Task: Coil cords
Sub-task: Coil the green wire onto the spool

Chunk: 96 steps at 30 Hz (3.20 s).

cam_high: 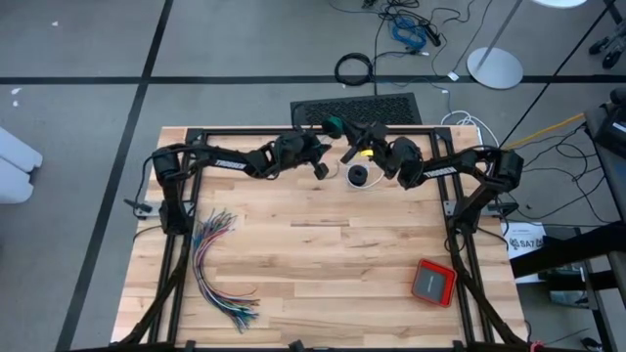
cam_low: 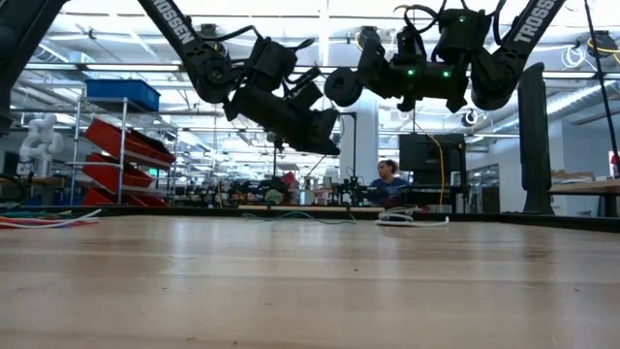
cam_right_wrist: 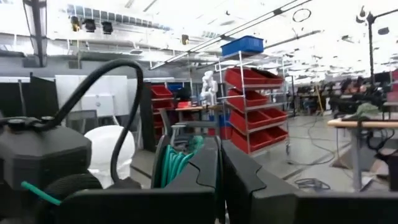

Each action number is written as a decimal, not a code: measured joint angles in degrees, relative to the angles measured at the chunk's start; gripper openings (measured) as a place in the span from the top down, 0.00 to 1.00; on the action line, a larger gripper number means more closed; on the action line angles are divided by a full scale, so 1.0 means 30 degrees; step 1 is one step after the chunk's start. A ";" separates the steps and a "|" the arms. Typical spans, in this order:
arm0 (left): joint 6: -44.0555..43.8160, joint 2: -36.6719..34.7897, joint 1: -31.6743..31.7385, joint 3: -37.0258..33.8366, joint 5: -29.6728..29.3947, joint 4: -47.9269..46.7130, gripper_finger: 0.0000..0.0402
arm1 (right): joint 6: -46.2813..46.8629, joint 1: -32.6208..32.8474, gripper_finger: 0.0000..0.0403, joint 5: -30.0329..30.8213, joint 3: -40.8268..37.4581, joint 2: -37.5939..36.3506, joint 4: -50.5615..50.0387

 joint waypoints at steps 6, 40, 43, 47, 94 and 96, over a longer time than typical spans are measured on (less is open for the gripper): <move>-0.0101 -0.0015 -0.0910 0.0000 -0.0397 0.0874 1.00 | -0.0988 -0.0052 1.00 0.0877 0.0730 0.0000 -0.1521; 0.3687 -0.4724 -0.2157 0.1027 -0.3072 -0.6240 1.00 | 0.0839 0.0158 1.00 -0.1823 0.0954 0.1967 -0.6622; 0.3687 -0.4728 -0.1582 0.1027 -0.2427 -0.6945 1.00 | 0.0883 0.0183 1.00 -0.2672 0.0947 0.1967 -0.6829; 0.3695 -0.4605 -0.0875 0.1027 -0.2218 -0.8377 1.00 | 0.0955 0.0409 1.00 -0.3067 0.0947 0.1967 -0.7330; 0.2982 -0.4269 0.2137 -0.6097 0.4095 0.2428 0.81 | -0.1092 0.0357 1.00 -0.2623 0.0808 -0.1938 -0.6273; 0.2577 -0.4149 0.2130 -0.6343 0.4102 0.3758 0.81 | -0.1143 0.0364 1.00 -0.2630 0.0808 -0.1926 -0.6207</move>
